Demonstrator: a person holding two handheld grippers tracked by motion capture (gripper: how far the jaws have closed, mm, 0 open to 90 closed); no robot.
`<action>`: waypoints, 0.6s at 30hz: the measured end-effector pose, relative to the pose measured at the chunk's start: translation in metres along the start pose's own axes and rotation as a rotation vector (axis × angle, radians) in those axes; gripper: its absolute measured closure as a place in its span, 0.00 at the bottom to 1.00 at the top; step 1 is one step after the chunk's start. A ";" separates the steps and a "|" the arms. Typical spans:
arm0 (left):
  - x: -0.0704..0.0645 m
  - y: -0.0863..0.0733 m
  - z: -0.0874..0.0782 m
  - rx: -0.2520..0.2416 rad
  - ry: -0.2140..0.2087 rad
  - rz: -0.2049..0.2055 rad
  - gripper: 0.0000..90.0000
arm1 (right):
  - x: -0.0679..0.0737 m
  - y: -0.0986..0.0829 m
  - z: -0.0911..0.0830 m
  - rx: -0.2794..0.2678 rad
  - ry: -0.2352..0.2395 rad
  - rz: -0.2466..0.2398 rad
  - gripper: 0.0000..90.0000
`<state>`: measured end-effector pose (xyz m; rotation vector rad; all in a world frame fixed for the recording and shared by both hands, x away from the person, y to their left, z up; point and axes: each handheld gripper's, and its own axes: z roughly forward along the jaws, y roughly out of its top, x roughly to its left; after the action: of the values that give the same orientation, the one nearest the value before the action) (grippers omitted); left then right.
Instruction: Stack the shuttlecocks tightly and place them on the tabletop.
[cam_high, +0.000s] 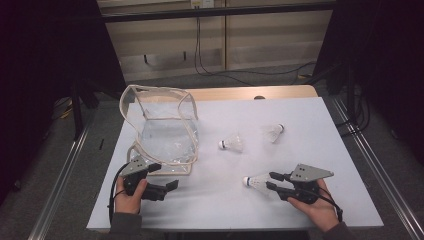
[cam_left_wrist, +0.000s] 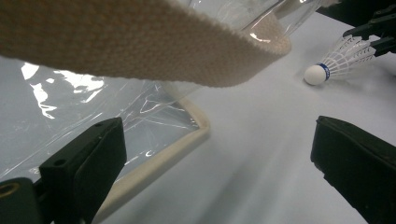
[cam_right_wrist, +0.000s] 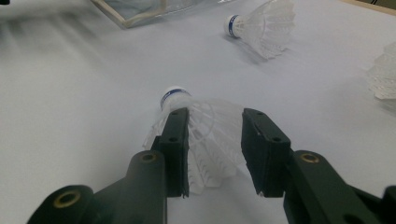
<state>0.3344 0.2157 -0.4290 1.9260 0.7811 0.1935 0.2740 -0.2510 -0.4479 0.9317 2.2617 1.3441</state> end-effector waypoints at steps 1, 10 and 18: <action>0.000 0.000 0.000 0.000 0.000 0.000 0.04 | 0.000 0.000 -0.001 -0.004 0.003 0.003 0.69; 0.000 0.000 0.000 -0.005 -0.003 -0.001 0.04 | 0.004 0.003 -0.016 -0.045 0.020 0.061 0.61; -0.001 0.001 0.001 -0.008 -0.004 -0.002 0.04 | 0.014 0.004 -0.003 0.000 0.061 0.100 0.49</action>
<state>0.3341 0.2143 -0.4286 1.9174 0.7784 0.1918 0.2634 -0.2416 -0.4423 1.0287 2.2872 1.4334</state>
